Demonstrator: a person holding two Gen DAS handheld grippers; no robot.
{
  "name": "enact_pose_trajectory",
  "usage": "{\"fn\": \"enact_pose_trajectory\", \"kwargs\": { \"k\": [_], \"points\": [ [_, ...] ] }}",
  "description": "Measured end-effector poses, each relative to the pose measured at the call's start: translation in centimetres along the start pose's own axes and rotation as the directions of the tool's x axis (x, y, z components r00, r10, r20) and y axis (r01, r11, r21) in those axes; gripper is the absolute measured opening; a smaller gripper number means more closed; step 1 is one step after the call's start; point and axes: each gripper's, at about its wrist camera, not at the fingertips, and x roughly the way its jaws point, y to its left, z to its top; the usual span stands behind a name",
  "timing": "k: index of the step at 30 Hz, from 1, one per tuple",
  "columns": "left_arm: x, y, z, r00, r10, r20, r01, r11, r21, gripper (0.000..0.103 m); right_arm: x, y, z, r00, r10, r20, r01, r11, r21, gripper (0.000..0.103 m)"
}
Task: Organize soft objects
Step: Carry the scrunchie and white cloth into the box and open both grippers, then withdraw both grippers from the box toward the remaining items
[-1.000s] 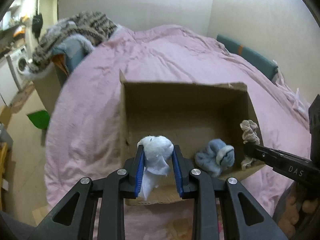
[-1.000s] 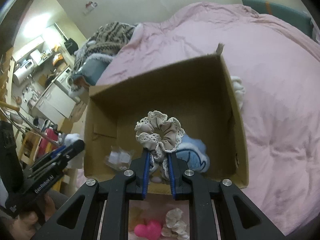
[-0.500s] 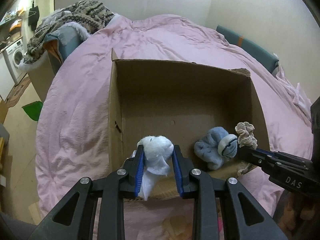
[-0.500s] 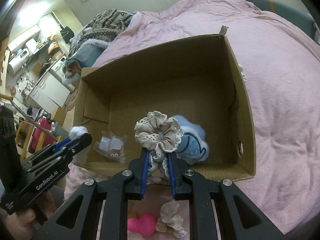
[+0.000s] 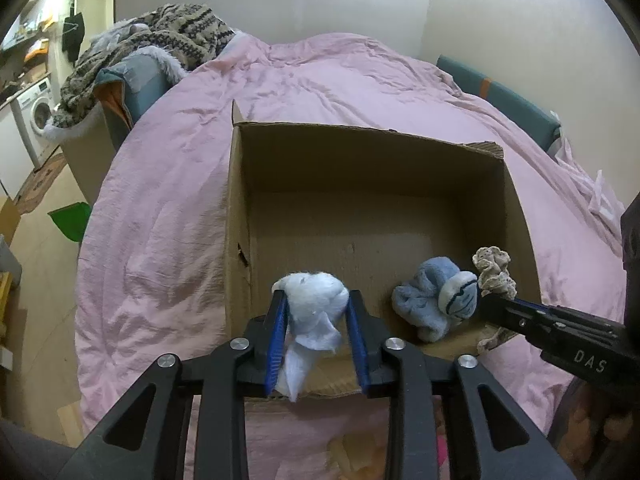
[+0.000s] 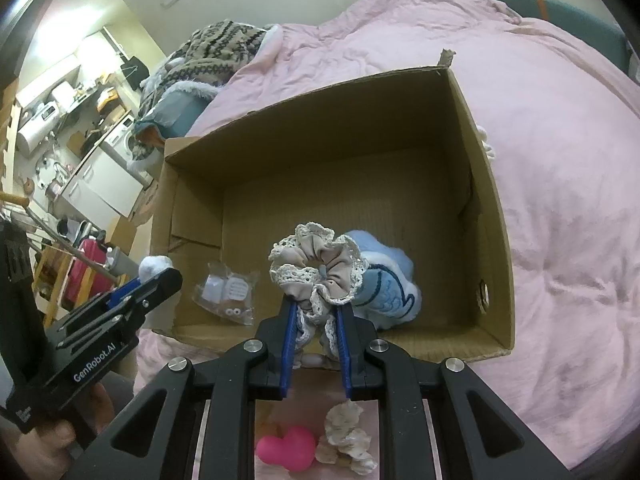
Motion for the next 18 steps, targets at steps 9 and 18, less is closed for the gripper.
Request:
{"fn": "enact_pose_trajectory", "kwargs": {
  "k": [9, 18],
  "points": [
    [-0.14, -0.1, -0.03, 1.0, -0.004, 0.001, 0.004, 1.0, -0.003, 0.042, -0.12, -0.34, 0.07, 0.999, 0.032, 0.002, -0.032, 0.999, 0.023, 0.025],
    [-0.77, -0.3, 0.03, 1.0, 0.002, 0.021, -0.002, 1.0, -0.012, 0.069, -0.91, -0.94, 0.21, 0.998, 0.033, 0.057, -0.037, 0.997, 0.072, 0.073]
  ]
}}
